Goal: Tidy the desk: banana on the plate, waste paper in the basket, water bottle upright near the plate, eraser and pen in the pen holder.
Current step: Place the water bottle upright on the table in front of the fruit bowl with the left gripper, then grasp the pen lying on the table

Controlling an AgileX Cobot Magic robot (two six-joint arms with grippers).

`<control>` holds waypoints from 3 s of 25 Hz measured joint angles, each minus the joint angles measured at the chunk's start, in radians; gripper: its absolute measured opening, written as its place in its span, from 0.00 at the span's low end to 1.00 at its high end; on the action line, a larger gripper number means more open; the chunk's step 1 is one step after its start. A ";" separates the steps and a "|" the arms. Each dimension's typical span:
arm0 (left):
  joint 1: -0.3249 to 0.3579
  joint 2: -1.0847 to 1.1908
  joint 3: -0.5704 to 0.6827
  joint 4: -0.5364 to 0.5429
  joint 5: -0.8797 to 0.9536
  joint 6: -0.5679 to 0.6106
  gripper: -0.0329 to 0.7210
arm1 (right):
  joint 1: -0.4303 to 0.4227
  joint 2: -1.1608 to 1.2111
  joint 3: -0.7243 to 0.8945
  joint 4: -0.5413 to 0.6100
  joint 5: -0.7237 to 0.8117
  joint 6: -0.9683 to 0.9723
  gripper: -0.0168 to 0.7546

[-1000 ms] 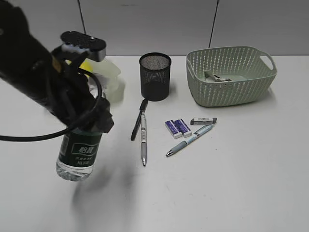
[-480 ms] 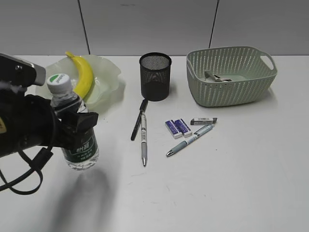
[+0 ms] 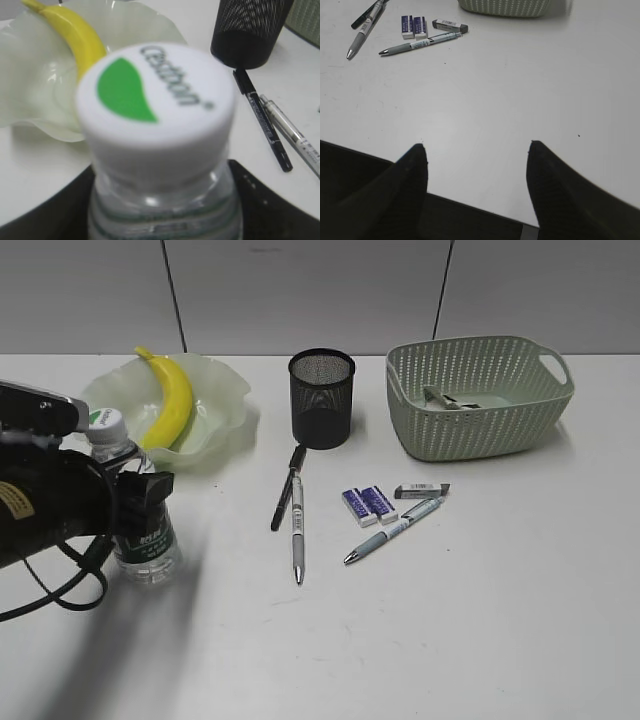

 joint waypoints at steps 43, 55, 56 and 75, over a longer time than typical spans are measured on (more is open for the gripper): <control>0.048 -0.714 -0.312 0.049 1.453 -0.006 0.74 | 0.000 0.000 0.000 0.000 0.000 0.000 0.66; 0.048 -1.204 -0.206 0.046 1.772 -0.006 0.73 | 0.000 0.000 0.000 0.004 0.000 0.000 0.66; 0.048 -1.259 -0.191 0.046 1.765 -0.006 0.72 | 0.000 0.000 0.000 0.004 0.000 0.000 0.66; 0.048 -1.535 -0.125 0.060 1.698 -0.011 0.70 | 0.000 0.320 -0.089 0.035 -0.202 -0.140 0.66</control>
